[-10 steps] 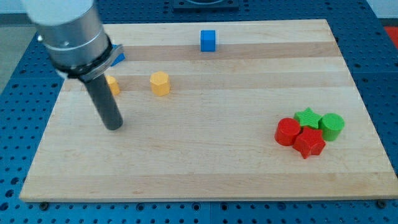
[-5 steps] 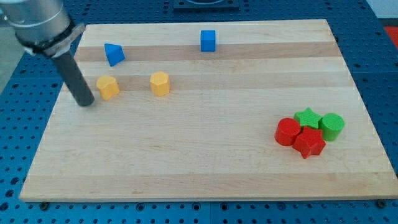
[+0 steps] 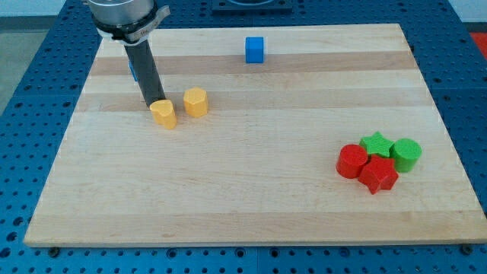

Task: Move the yellow heart left to the yellow hexagon

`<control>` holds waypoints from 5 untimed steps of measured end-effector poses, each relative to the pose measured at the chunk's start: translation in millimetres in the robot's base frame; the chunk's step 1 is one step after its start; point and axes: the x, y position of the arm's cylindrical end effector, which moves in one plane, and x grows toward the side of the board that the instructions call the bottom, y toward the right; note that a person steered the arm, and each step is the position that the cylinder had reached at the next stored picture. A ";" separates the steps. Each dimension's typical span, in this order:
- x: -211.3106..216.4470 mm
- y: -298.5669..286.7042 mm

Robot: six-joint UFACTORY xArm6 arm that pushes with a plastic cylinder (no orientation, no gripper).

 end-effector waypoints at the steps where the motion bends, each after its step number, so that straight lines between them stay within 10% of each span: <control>1: -4.5 -23.1; 5: 54.7 10.6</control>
